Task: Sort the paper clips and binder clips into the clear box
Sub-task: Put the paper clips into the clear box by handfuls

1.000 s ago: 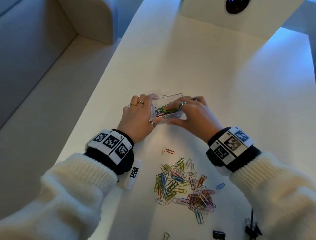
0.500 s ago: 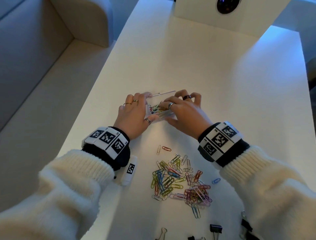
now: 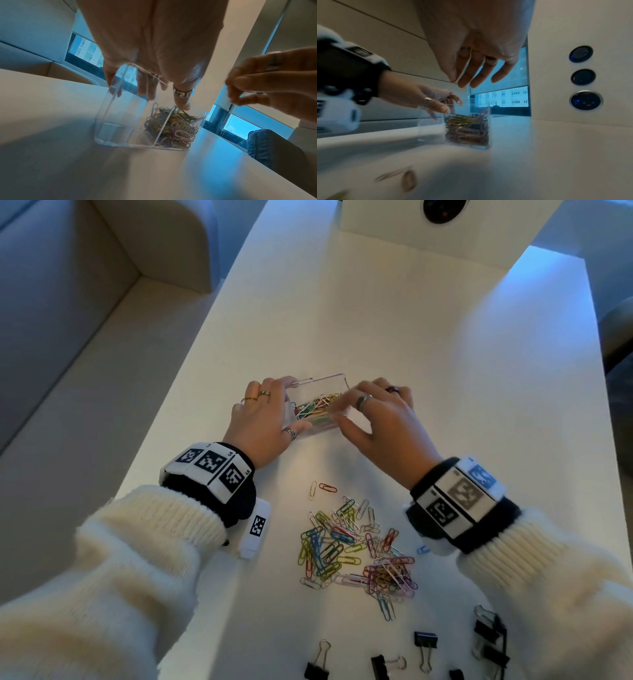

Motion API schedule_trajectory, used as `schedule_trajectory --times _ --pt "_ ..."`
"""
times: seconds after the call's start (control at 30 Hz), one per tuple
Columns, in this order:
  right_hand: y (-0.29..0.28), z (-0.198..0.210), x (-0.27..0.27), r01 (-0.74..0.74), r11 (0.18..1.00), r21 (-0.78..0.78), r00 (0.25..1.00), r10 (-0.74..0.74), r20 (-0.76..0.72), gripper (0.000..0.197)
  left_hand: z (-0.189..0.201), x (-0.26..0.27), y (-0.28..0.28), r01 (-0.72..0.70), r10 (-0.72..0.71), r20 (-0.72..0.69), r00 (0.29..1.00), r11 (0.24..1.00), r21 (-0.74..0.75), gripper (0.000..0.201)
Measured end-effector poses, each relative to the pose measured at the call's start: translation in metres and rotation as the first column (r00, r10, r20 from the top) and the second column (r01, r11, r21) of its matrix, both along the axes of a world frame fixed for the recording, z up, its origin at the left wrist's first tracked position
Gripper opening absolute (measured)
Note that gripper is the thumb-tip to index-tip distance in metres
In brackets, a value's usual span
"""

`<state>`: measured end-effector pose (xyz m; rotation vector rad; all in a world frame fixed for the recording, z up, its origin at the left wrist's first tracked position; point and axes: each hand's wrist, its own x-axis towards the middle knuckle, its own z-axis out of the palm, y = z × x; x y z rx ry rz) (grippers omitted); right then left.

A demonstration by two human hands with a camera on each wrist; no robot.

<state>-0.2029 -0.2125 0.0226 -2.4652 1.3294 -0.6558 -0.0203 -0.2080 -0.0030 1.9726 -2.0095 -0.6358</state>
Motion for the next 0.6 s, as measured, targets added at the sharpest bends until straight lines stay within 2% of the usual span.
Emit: schedule_trajectory --times 0.07,0.13,0.17,0.23,0.3,0.4,0.47,0.53,0.6 --pt "0.02 -0.008 -0.007 -0.113 0.991 0.072 0.993 0.11 0.048 0.027 0.0 0.0 0.0 0.005 -0.005 0.0 1.0 1.0 -0.003 0.063" --pt "0.043 -0.023 -0.011 -0.257 0.944 0.207 0.956 0.28 -0.092 0.041 -0.001 0.001 0.001 0.006 -0.006 0.003 1.0 1.0 -0.004 0.063" --pt "0.054 -0.033 -0.013 -0.307 0.908 0.285 0.907 0.37 -0.201 0.05 0.0 0.001 0.0 0.005 -0.005 0.002 1.0 1.0 -0.003 0.063" --pt "0.067 -0.047 -0.015 -0.32 0.843 0.433 0.798 0.486 -0.355 0.061 0.0 0.0 0.0 0.005 -0.005 0.001 1.0 1.0 0.0 0.062" --pt "0.072 -0.053 -0.021 -0.3 0.825 0.48 0.767 0.507 -0.393 0.061 0.001 0.0 0.0 0.006 -0.006 0.003 1.0 1.0 -0.001 0.062" --pt "0.075 -0.048 -0.03 -0.312 0.814 0.489 0.781 0.513 -0.355 0.054 0.0 0.0 0.001 0.0 0.0 -0.001 1.0 1.0 -0.001 0.061" --pt "0.078 -0.043 -0.036 -0.304 0.805 0.51 0.837 0.481 -0.261 0.048 0.0 -0.001 0.001 -0.001 0.001 -0.005 1.0 1.0 0.001 0.061" --pt "0.08 -0.04 -0.039 -0.234 0.847 0.476 0.913 0.361 -0.193 0.052 0.0 -0.001 0.001 -0.008 0.008 -0.011 1.0 1.0 0.0 0.061" --pt "0.08 -0.038 -0.038 -0.1 0.883 0.458 0.938 0.237 -0.252 0.062 0.0 -0.001 0.001 -0.011 0.011 -0.013 1.0 1.0 -0.006 0.061"
